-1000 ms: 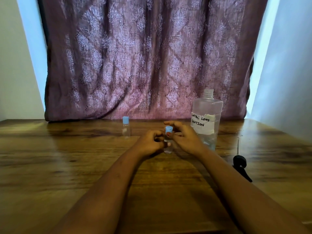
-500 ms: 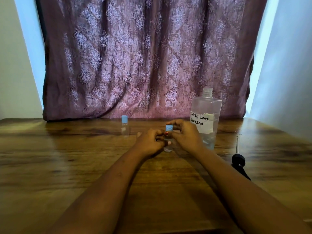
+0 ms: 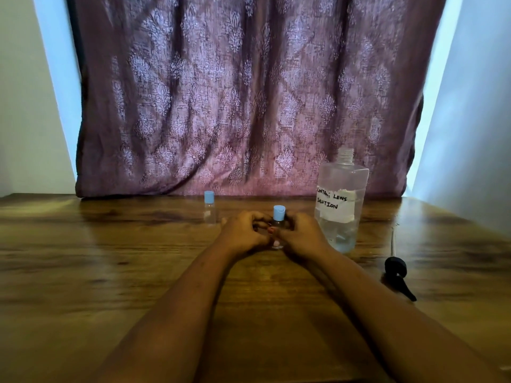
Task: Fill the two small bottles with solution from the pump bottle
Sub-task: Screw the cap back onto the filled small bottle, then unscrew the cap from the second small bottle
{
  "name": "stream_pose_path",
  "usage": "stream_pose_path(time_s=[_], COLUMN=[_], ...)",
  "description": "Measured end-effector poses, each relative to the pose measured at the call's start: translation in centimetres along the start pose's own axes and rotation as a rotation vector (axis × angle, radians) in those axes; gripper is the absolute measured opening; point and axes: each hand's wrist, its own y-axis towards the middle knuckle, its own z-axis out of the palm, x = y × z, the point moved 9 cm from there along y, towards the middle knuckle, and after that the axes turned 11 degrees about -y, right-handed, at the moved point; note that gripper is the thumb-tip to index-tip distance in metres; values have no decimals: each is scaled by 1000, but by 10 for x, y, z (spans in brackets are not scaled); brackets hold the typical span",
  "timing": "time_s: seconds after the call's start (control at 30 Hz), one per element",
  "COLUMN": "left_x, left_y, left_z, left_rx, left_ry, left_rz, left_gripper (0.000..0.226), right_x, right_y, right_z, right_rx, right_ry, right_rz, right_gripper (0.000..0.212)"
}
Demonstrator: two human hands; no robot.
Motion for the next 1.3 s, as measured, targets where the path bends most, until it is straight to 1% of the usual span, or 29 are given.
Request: stream_pose_path(time_s=[0.07,0.1,0.2,0.27,0.33,0.4,0.5,0.6,0.67,0.7,0.73,0.77,0.8,0.83,0.87,0.93,0.97,1.07,1.13,1.2,1.27,1.3], left_x=[0,-3,-14,-14,-13,-11,-7,-1,4,7,10,13,17,20,24,30,32,34,38,46,49,48], left_y=[4,6,4,-5,-13,-17,-20,-23,-26,-27,-27,-27,-25,-23,-21,-15,-12,-7,-4,-2,1,4], left_z=[-12,-22,-60,-80,-92,-101,-110,-117,-121,-123,-124,-125,-126,-126,-126,-125,-125,-124,-124,-125,-125,-123], left_rx=[-50,-97,-348,-519,-636,-704,-778,-861,-914,-936,-950,-953,-948,-941,-930,-909,-906,-907,-886,-852,-824,-806], left_ry=[-118,-148,-92,-53,39,73,49,27,14,8,7,10,15,16,14,39,72,144,153,161,152,138], left_rz=[5,36,160,188,172,157,136,77,37,16,-3,-19,-34,-42,-46,-66,-78,-94,-121,-179,-195,-170], left_gripper=[44,41,32,23,20,22,25,29,33,35,36,36,38,40,42,46,47,43,44,47,45,41], right_x=[5,10,19,15,5,-7,-26,-31,-27,-20,-9,7,27,46,64,92,100,108,101,97,98,100], right_y=[6,10,31,44,56,64,71,71,68,67,66,65,63,62,62,63,65,74,82,86,86,85], right_z=[-3,-5,-10,-9,-5,0,9,13,12,7,2,-2,-4,-1,6,33,49,95,115,124,122,118], right_rx=[-5,-16,-56,-73,-97,-103,-80,-62,-68,-118,-184,-254,-316,-351,-347,-243,-174,31,118,152,119,85], right_ry=[19,17,-146,-185,-180,-162,-100,-109,-129,-176,-233,-283,-327,-362,-395,-460,-476,-523,-618,-696,-681,-655], right_rz=[7,5,4,37,85,148,239,245,229,197,150,80,-15,-112,-196,-312,-346,-348,-331,-346,-369,-382], right_gripper=[33,33,43,45,45,46,50,52,62,72,82,86,84,77,68,53,50,59,59,54,46,39])
